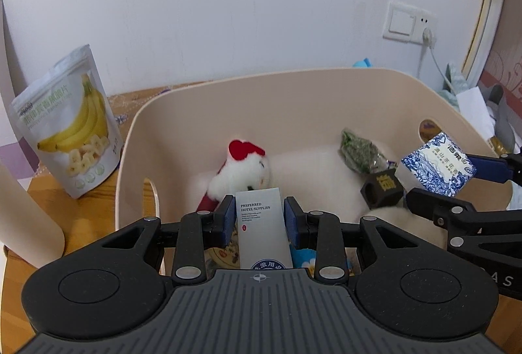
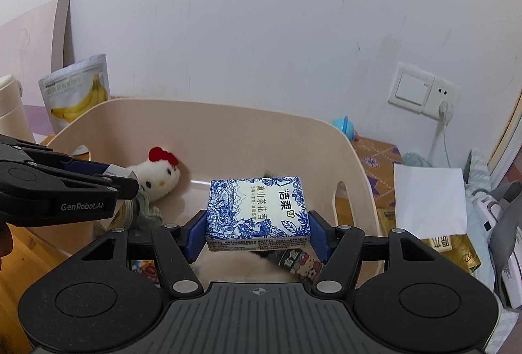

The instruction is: Organize objects

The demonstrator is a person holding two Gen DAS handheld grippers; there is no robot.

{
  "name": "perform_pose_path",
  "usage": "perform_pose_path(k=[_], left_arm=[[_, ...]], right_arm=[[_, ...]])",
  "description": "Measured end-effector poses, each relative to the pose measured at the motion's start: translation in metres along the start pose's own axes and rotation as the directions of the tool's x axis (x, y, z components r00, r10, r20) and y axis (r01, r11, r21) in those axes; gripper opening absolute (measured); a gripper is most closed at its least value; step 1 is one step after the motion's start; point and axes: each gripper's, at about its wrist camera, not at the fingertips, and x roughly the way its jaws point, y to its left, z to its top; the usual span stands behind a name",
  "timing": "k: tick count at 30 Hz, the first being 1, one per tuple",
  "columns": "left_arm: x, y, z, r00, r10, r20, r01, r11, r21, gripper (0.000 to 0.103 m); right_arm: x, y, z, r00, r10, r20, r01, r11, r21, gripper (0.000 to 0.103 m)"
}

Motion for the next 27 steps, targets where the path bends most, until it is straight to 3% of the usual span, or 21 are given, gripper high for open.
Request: perform_pose_path(k=[4,6,9,11,16,27], left_arm=[[-0.003,-0.001,-0.001,1.000,0.022,0.012,-0.022,1.000,0.005,0.038],[-0.007,-0.003,0.000,0.999,0.025,0.020,-0.025,1.000,0.008,0.054],[-0.014,-0.006,-0.001,0.999,0.010,0.040,-0.011,1.000,0.011,0.068],[-0.021,-0.008,-0.002,0.997,0.027,0.065,-0.028,1.000,0.012,0.077],[-0.037,-0.007,-0.003,0.995,0.017,0.096,-0.017,1.000,-0.009,0.081],[-0.072,-0.003,-0.013,0.991,0.033,0.126,-0.027,0.998,-0.053,0.086]], right_arm=[[0.001,-0.002,-0.002,1.000,0.004,-0.017,-0.003,1.000,0.010,0.069],[0.002,-0.002,-0.003,1.000,0.007,-0.021,-0.007,1.000,0.013,0.069],[-0.001,-0.003,-0.004,1.000,0.006,-0.017,-0.006,1.000,0.016,0.073],[-0.005,-0.005,-0.004,1.000,0.009,-0.004,-0.009,0.999,0.032,0.084],[-0.017,-0.011,-0.003,1.000,0.016,0.026,-0.018,0.997,0.081,0.103],[-0.040,-0.025,-0.011,0.999,-0.001,0.044,-0.006,0.987,0.159,0.103]])
